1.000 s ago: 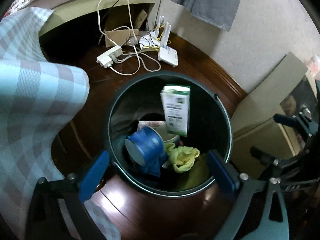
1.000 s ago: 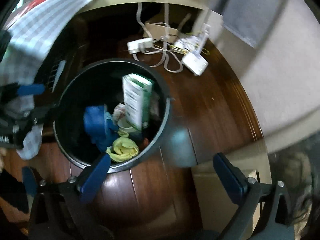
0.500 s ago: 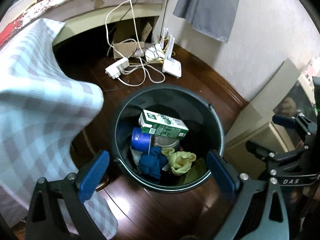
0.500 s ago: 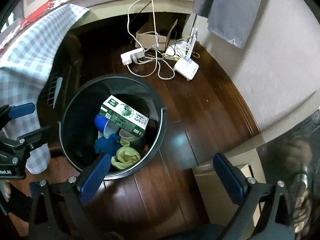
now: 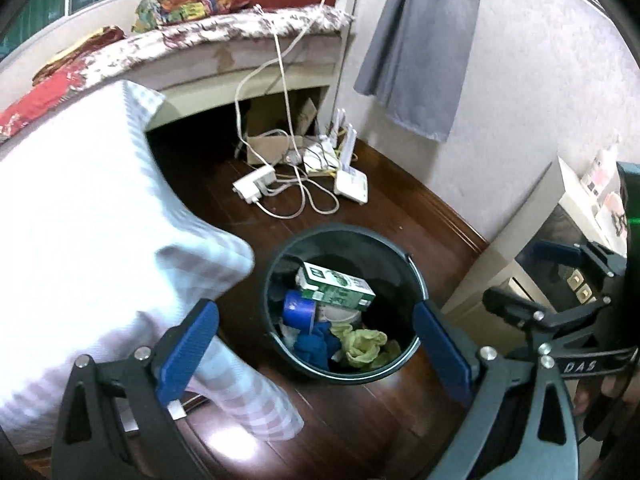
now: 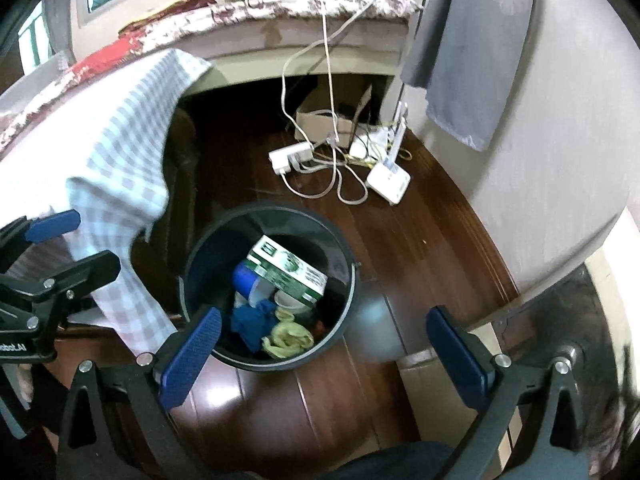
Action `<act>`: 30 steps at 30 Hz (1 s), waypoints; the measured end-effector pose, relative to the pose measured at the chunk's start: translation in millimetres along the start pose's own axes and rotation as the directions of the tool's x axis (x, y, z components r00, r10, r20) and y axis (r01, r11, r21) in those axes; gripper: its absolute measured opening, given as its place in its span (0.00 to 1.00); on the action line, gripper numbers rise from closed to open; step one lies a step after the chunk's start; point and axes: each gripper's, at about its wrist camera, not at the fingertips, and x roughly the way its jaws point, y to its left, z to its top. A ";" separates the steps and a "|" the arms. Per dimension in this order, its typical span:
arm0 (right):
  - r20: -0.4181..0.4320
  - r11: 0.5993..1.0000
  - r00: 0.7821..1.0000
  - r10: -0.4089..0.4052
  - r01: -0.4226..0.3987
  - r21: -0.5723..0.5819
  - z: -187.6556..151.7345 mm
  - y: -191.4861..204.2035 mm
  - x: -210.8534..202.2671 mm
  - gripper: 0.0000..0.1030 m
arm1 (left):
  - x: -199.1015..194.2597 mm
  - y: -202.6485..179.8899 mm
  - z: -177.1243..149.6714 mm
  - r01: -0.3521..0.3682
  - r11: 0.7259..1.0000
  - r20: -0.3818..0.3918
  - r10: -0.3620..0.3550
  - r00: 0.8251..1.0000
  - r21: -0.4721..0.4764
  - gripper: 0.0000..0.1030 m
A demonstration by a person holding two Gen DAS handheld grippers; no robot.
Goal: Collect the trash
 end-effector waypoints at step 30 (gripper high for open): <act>0.247 0.989 0.963 0.108 -0.079 -0.128 33.2 89.0 -145.9 1.00 | -162.4 31.0 -7.2 -0.148 0.988 0.263 0.153 0.953 -0.039 0.96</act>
